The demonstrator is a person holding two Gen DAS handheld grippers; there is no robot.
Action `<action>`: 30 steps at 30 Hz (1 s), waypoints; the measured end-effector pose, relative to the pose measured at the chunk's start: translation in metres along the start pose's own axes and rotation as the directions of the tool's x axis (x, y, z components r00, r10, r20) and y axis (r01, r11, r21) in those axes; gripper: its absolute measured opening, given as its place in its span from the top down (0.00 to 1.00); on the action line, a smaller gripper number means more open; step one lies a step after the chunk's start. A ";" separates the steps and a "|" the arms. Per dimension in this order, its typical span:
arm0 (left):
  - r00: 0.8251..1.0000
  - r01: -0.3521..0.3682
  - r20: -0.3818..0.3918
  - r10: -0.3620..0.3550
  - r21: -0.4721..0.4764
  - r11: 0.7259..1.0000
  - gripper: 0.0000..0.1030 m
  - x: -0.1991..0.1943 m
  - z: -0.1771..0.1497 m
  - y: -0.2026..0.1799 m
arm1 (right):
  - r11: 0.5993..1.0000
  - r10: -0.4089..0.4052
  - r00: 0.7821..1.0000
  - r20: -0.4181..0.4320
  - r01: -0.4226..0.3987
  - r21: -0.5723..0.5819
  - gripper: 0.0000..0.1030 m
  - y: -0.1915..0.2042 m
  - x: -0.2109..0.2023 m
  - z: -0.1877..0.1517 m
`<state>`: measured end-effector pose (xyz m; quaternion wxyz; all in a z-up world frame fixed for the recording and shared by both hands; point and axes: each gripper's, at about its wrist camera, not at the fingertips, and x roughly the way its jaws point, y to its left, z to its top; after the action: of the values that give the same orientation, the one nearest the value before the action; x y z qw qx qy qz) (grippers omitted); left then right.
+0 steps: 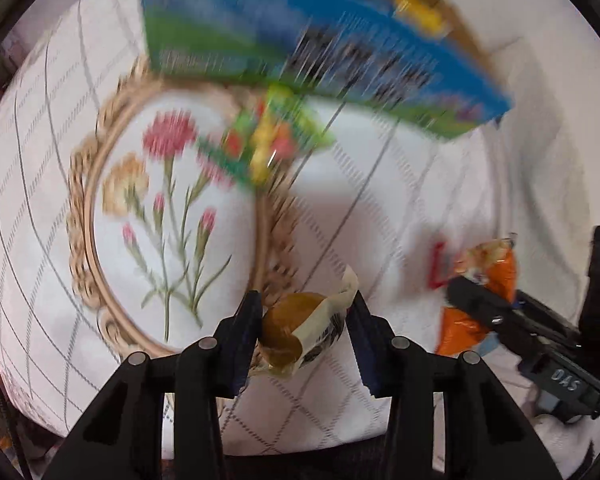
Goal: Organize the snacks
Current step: 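Grasp the small clear candy packet with the left tool while the right grasps the orange packet, then lower both packets into the box and open both tools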
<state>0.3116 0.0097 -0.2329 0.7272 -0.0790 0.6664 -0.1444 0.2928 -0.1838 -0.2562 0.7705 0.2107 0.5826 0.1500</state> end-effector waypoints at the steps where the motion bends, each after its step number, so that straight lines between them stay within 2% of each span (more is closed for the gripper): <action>1: 1.000 0.009 0.018 -0.009 0.003 1.000 0.61 -0.008 0.008 -0.002 | 1.000 0.014 1.000 0.024 -0.014 -0.008 0.50 0.002 -0.013 0.011; 5: 0.994 0.025 0.107 -0.030 0.044 0.999 0.61 -0.048 0.077 -0.013 | 0.998 0.038 0.994 0.101 -0.033 -0.051 0.50 0.025 -0.043 0.059; 7: 0.991 0.005 0.137 -0.012 0.056 0.998 0.61 -0.058 0.104 -0.014 | 0.997 0.029 0.992 0.125 -0.020 -0.076 0.50 0.036 -0.052 0.087; 10: 0.985 -0.070 0.162 0.058 0.070 0.995 0.61 -0.062 0.155 -0.020 | 0.994 -0.006 0.990 0.140 0.021 -0.108 0.50 0.046 -0.059 0.137; 13: 0.979 -0.154 0.150 0.140 0.082 0.985 0.61 -0.057 0.194 -0.018 | 0.992 -0.033 0.993 0.110 0.046 -0.114 0.50 0.055 -0.043 0.187; 15: 0.972 -0.214 0.113 0.204 0.087 0.973 0.61 -0.052 0.219 -0.012 | 0.989 -0.072 0.995 0.065 0.079 -0.124 0.50 0.058 -0.025 0.217; 16: 0.969 -0.235 0.102 0.226 0.083 0.968 0.61 -0.051 0.220 -0.014 | 0.988 -0.085 0.995 0.052 0.091 -0.122 0.50 0.059 -0.014 0.228; 20: 0.940 -0.342 0.034 0.340 0.091 0.935 0.61 -0.026 0.248 0.001 | 0.984 -0.140 0.989 -0.056 0.133 -0.117 0.50 0.056 0.037 0.267; 21: 0.933 -0.359 0.020 0.359 0.093 0.929 0.61 -0.020 0.253 0.005 | 0.983 -0.150 0.986 -0.070 0.142 -0.114 0.50 0.054 0.047 0.270; 25: 0.930 -0.366 -0.018 0.368 0.056 0.929 0.60 -0.002 0.261 0.021 | 0.983 -0.173 0.977 -0.123 0.163 -0.088 0.49 0.044 0.083 0.287; 26: 0.928 -0.370 -0.015 0.371 0.050 0.928 0.60 -0.001 0.262 0.023 | 0.982 -0.181 0.975 -0.128 0.171 -0.079 0.42 0.041 0.088 0.288; 27: 0.928 -0.372 -0.012 0.373 0.043 0.927 0.59 0.000 0.263 0.026 | 0.979 -0.200 0.971 -0.128 0.192 -0.074 0.24 0.038 0.092 0.291; 28: 0.931 -0.365 -0.018 0.365 0.028 0.931 0.53 0.002 0.264 0.030 | 0.975 -0.218 0.968 -0.126 0.210 -0.078 0.13 0.037 0.094 0.292; 29: 0.935 -0.353 -0.032 0.354 0.014 0.935 0.40 0.004 0.266 0.033 | 0.971 -0.235 0.965 -0.117 0.226 -0.080 0.02 0.036 0.095 0.291; 30: 0.943 -0.331 -0.037 0.332 0.007 0.943 0.36 0.006 0.266 0.035 | 0.967 -0.249 0.962 -0.114 0.241 -0.081 0.02 0.036 0.095 0.290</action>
<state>0.5796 0.0201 -0.2223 0.7284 0.0371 0.6838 -0.0217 0.5978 -0.1513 -0.2499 0.7523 0.1016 0.6452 0.0856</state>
